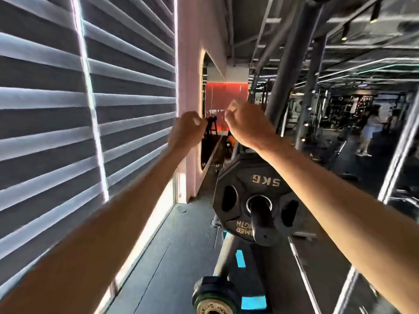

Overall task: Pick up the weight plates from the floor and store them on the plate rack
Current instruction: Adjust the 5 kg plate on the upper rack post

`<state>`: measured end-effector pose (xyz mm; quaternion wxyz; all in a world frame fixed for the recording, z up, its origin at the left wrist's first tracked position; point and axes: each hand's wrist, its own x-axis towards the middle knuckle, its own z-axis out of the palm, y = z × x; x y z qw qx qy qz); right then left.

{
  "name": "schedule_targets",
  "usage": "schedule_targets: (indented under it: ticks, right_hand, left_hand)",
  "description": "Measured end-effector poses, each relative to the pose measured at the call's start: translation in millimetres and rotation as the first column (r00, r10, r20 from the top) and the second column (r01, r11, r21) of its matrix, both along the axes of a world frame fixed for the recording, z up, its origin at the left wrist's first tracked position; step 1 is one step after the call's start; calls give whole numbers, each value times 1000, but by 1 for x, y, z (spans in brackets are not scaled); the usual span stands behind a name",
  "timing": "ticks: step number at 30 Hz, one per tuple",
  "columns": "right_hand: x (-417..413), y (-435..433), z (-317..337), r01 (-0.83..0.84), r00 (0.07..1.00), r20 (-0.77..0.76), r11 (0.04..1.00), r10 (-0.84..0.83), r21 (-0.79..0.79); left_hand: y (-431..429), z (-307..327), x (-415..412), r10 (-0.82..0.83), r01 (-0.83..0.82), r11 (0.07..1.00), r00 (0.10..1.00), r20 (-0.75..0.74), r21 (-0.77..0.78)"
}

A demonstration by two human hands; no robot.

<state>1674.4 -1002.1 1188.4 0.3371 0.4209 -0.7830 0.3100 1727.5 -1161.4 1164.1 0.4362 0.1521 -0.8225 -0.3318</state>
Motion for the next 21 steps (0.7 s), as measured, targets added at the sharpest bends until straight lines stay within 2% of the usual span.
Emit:
schedule_targets:
  ticks: [4, 6, 8, 12, 14, 17, 21]
  right_hand:
    - [13, -87, -12, -80, 980, 197, 946, 17, 313]
    - [21, -134, -32, -139, 971, 238, 861, 21, 490]
    - [23, -182, -64, -211, 951, 308, 785, 28, 582]
    - [10, -279, -159, -294, 886, 458, 677, -71, 675]
    - [7, -320, -214, -344, 822, 549, 633, -154, 693]
    - [6, -366, -287, -418, 736, 630, 564, -248, 712]
    - [-4, -405, -375, -493, 609, 710, 532, -354, 688]
  left_hand:
    - [-67, -9, 22, 48, -31, 996, 977, 207, -83]
    - [-104, -35, 28, 79, -30, 988, 941, 329, -151]
    - [-150, -70, 32, 81, -13, 988, 891, 447, -153]
    - [-251, -158, 41, 60, -7, 997, 707, 705, -78]
    - [-292, -205, 45, 16, -5, 1000, 613, 790, -16]
    - [-337, -273, 42, -73, 15, 997, 494, 866, 76]
    - [-377, -363, 26, -187, 45, 982, 346, 919, 183]
